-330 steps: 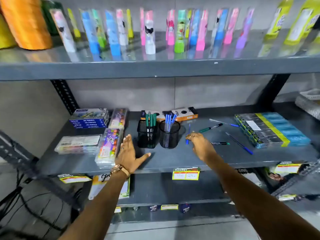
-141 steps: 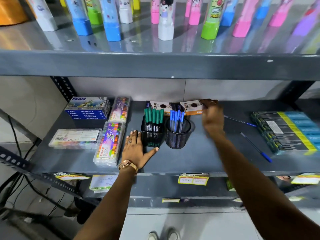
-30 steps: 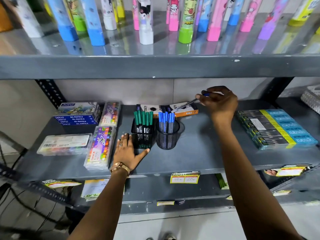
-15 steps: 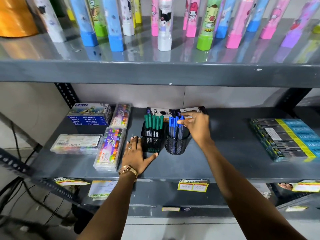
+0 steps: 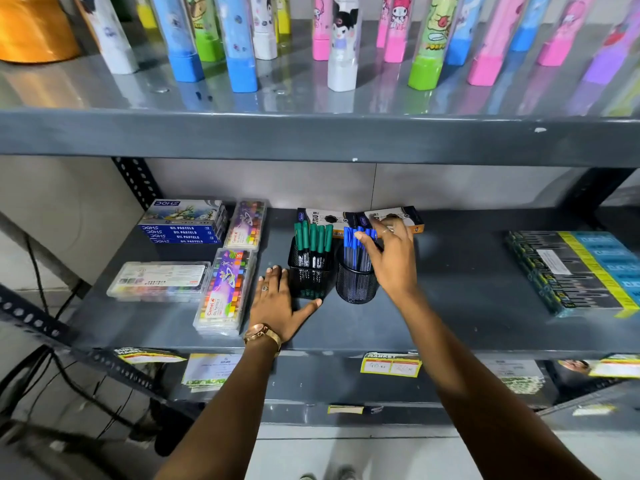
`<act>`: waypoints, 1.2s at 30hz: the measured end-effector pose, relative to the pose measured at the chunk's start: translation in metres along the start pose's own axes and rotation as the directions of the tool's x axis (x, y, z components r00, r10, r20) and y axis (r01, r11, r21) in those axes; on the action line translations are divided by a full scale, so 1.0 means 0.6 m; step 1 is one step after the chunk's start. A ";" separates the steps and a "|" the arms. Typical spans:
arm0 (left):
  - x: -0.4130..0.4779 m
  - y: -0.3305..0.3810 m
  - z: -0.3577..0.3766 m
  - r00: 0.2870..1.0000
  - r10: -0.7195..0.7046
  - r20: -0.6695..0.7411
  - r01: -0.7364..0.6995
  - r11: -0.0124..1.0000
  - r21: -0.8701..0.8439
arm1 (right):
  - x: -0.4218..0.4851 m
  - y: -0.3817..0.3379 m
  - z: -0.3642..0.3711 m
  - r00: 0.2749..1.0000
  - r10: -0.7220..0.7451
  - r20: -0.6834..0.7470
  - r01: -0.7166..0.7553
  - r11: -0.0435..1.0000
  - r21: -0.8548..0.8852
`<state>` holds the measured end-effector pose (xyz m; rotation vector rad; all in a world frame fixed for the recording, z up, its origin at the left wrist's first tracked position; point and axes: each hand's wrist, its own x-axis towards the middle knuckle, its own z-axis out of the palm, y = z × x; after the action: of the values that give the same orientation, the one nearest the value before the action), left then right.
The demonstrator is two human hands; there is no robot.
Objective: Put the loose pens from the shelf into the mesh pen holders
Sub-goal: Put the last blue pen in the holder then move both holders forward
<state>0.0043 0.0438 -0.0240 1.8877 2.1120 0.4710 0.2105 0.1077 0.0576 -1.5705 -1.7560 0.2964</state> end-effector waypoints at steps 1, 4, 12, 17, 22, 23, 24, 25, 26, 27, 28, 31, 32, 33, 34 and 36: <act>0.001 -0.001 0.000 1.000 -0.006 0.012 0.006 1.000 -0.007 | -0.018 0.002 0.000 0.999 0.035 -0.030 -0.033 0.998 0.054; 0.003 0.003 -0.003 0.998 -0.061 0.021 0.063 0.991 -0.119 | -0.088 0.011 0.013 0.981 0.188 -0.050 -0.169 0.952 0.255; -0.003 0.074 0.002 0.965 -0.228 -0.127 0.075 0.709 -0.701 | -0.108 0.023 0.082 0.934 0.355 0.028 -0.344 0.879 0.331; 0.012 0.079 0.012 0.954 -0.238 -0.182 0.036 0.695 -0.718 | -0.095 0.025 0.096 0.922 0.385 0.047 -0.374 0.851 0.368; 0.000 0.076 0.010 0.939 -0.274 -0.206 0.068 0.737 -0.673 | -0.106 0.022 0.084 0.919 0.388 0.069 -0.385 0.848 0.364; -0.007 0.075 0.009 0.937 -0.281 -0.210 0.075 0.745 -0.663 | -0.112 0.021 0.078 0.920 0.384 0.078 -0.385 0.849 0.363; -0.015 0.074 0.008 0.934 -0.285 -0.214 0.078 0.749 -0.658 | -0.119 0.021 0.074 0.922 0.378 0.086 -0.383 0.852 0.358; -0.029 0.073 0.007 0.932 -0.288 -0.219 0.079 0.753 -0.653 | -0.129 0.020 0.066 0.923 0.372 0.097 -0.382 0.854 0.354; -0.041 0.072 0.006 0.930 -0.290 -0.224 0.079 0.757 -0.649 | -0.139 0.020 0.059 0.924 0.366 0.106 -0.379 0.855 0.354; -0.054 0.070 0.007 0.928 -0.292 -0.231 0.078 0.759 -0.646 | -0.148 0.020 0.053 0.924 0.364 0.114 -0.380 0.855 0.354; -0.070 0.069 0.007 0.927 -0.293 -0.236 0.075 0.758 -0.647 | -0.160 0.020 0.046 0.928 0.354 0.119 -0.373 0.856 0.359; -0.110 0.073 0.004 0.920 -0.320 -0.228 0.104 0.757 -0.645 | -0.190 0.021 0.031 0.922 0.357 0.153 -0.388 0.848 0.361; -0.121 0.075 0.003 0.918 -0.327 -0.224 0.112 0.757 -0.644 | -0.199 0.023 0.029 0.918 0.361 0.162 -0.396 0.846 0.358; -0.134 0.079 0.001 0.918 -0.326 -0.227 0.110 0.758 -0.643 | -0.208 0.020 0.022 0.916 0.362 0.173 -0.401 0.847 0.350; -0.143 0.081 -0.001 0.918 -0.326 -0.226 0.110 0.756 -0.646 | -0.213 0.022 0.019 0.917 0.358 0.178 -0.399 0.849 0.346; -0.153 0.083 -0.004 0.918 -0.329 -0.221 0.111 0.749 -0.653 | -0.217 0.023 0.014 0.919 0.345 0.192 -0.392 0.854 0.342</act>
<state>0.0592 -0.0423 -0.0028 1.2069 1.9607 1.3206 0.2110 -0.0076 -0.0049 -1.6162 -1.3646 0.8846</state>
